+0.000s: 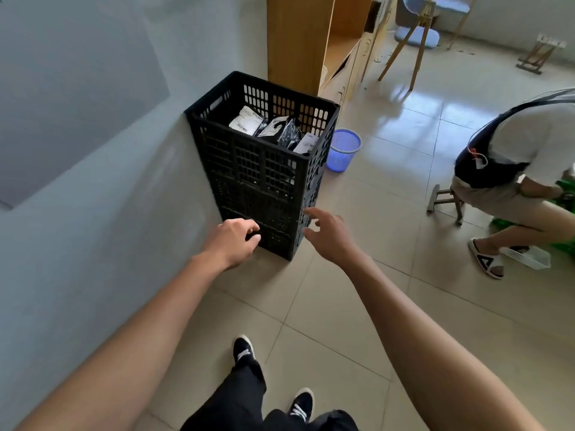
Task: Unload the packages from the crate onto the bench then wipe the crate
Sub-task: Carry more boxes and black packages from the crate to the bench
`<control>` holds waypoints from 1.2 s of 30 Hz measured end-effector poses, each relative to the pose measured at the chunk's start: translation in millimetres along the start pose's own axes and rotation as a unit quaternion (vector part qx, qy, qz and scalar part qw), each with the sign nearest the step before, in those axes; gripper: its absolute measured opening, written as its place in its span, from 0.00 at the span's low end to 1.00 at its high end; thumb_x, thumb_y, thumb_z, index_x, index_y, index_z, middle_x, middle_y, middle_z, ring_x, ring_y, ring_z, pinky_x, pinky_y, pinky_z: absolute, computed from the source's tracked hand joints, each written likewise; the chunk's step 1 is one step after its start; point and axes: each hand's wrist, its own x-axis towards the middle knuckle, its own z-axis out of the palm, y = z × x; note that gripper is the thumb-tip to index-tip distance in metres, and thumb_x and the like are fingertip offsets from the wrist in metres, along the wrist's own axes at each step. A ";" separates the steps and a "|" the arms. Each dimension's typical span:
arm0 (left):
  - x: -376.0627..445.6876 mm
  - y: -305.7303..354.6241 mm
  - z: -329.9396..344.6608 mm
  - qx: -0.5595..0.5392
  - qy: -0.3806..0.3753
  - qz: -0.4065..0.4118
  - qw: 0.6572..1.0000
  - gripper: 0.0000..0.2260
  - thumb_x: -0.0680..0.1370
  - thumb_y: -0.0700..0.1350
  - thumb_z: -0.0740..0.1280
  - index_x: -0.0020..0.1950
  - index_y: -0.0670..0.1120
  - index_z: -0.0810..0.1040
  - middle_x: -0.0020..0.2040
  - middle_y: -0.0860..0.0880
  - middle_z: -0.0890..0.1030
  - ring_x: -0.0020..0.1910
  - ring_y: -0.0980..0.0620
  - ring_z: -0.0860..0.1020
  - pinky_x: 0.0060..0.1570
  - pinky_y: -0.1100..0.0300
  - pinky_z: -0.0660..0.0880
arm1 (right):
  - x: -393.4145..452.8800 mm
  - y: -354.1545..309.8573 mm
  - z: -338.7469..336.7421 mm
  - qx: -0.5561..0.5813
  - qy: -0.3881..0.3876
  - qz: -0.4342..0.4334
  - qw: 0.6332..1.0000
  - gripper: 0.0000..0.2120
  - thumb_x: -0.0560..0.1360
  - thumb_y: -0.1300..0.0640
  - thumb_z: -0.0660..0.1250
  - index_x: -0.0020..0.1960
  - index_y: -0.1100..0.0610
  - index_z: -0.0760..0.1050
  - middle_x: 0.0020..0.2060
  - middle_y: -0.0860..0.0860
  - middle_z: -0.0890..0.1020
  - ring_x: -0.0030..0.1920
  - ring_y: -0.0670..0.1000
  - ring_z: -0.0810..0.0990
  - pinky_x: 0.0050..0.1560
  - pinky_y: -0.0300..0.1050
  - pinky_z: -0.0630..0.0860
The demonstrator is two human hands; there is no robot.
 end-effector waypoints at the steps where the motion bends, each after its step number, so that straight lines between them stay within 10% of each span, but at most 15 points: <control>1: 16.6 -4.9 -3.0 -0.009 0.006 -0.004 1.000 0.14 0.80 0.53 0.66 0.64 0.53 0.81 0.61 0.50 0.83 0.59 0.46 0.80 0.54 0.55 0.73 | 18.6 -3.5 1.3 -0.001 0.003 -0.003 1.000 0.23 0.78 0.54 0.68 0.73 0.51 0.73 0.65 0.52 0.80 0.65 0.55 0.77 0.63 0.48 0.72; 14: 256.1 -61.2 -72.4 -0.067 0.069 0.041 0.995 0.14 0.80 0.49 0.68 0.64 0.49 0.81 0.62 0.48 0.82 0.63 0.45 0.76 0.62 0.49 0.74 | 239.9 -51.7 -9.1 0.026 0.053 0.041 0.997 0.25 0.78 0.56 0.68 0.74 0.54 0.72 0.68 0.54 0.78 0.68 0.57 0.75 0.67 0.52 0.71; 36: 526.4 -46.1 -14.2 0.000 -0.131 -0.035 0.991 0.33 0.79 0.61 0.64 0.80 0.48 0.62 0.80 0.48 0.63 0.77 0.44 0.61 0.72 0.42 0.66 | 462.0 14.8 13.4 0.090 -0.015 0.200 0.976 0.34 0.78 0.57 0.66 0.81 0.55 0.57 0.77 0.56 0.67 0.76 0.58 0.64 0.76 0.57 0.63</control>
